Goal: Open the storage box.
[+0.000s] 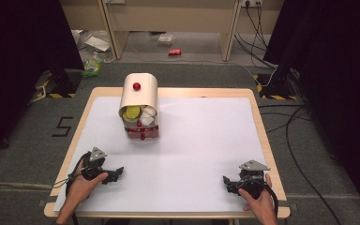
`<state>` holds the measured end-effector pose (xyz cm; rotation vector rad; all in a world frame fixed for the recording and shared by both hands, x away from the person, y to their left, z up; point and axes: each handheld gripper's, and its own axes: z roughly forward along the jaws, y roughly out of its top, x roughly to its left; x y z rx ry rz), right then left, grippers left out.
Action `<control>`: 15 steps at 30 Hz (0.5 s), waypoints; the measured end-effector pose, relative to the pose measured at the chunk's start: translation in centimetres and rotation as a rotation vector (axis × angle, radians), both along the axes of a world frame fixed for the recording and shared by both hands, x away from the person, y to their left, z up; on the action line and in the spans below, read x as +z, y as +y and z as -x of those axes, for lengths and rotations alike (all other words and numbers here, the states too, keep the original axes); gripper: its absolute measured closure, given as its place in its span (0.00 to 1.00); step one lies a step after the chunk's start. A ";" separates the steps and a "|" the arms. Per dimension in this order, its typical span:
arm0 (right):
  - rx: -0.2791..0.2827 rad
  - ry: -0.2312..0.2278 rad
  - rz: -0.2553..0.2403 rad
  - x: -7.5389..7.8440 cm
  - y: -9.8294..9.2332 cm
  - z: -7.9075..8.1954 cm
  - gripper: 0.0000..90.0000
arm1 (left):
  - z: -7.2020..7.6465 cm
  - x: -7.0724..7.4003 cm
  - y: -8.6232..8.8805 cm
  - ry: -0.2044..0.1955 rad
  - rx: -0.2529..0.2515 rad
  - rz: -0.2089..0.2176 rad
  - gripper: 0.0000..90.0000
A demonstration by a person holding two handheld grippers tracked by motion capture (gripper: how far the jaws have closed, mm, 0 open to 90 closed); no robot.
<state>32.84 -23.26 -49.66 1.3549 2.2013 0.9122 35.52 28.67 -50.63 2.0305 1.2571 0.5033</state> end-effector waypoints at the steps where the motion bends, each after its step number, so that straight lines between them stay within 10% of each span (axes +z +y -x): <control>1: 0.000 0.000 0.000 0.0 0.0 0.0 0.07 | 0.0 0.0 0.0 0.000 0.000 0.000 0.00; 15: 0.000 0.002 0.002 0.0 0.0 0.0 0.06 | 0.0 0.0 0.0 0.001 0.000 0.001 0.00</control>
